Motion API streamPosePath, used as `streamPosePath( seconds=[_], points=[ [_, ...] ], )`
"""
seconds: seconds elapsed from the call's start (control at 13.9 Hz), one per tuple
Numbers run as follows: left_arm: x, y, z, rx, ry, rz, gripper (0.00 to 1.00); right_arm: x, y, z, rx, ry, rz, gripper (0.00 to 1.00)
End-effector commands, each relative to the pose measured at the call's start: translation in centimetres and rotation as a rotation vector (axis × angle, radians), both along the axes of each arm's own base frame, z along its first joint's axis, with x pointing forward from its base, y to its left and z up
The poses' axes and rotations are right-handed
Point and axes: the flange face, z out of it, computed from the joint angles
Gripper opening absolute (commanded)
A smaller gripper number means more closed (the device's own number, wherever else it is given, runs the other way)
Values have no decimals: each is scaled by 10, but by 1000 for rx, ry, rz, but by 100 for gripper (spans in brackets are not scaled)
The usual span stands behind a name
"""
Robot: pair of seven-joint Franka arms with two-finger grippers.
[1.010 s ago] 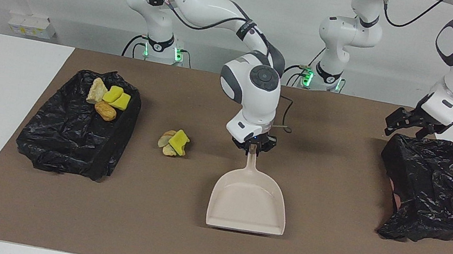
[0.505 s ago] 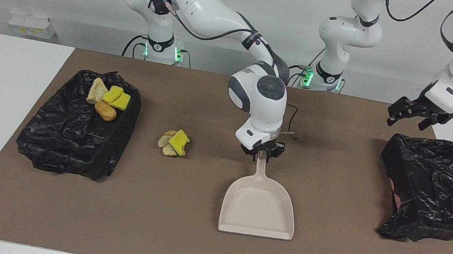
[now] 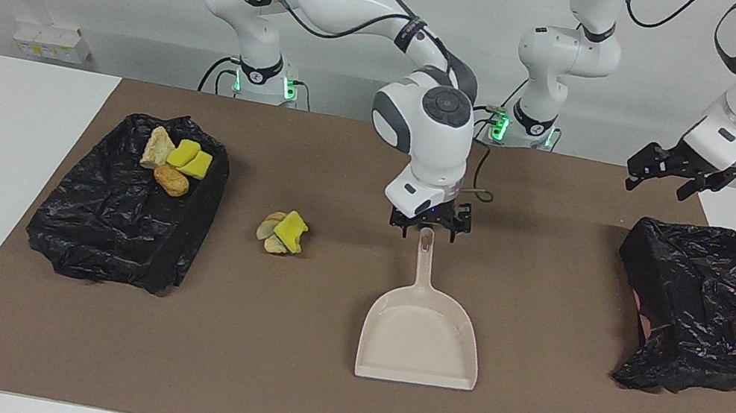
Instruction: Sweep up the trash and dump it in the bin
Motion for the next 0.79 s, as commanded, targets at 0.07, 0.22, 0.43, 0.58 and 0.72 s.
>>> streamPosePath(
  seconds=[0.07,0.22,0.43,0.58,0.72],
  points=[
    [-3,-44,-9,5,-13,-112,100,-81,-18,8,-2,89,51,100],
    [-1,-75,-20,4,-26,-161,100,-128,-14,-6,-6,113,86,100],
    [6,-124,-48,15,3,-247,100,-187,3,-40,15,132,109,100],
    [14,-148,-71,16,2,-276,100,-214,8,-67,10,123,136,100],
    [17,-178,-88,16,-6,-301,100,-234,9,-75,-4,127,160,100]
  ],
)
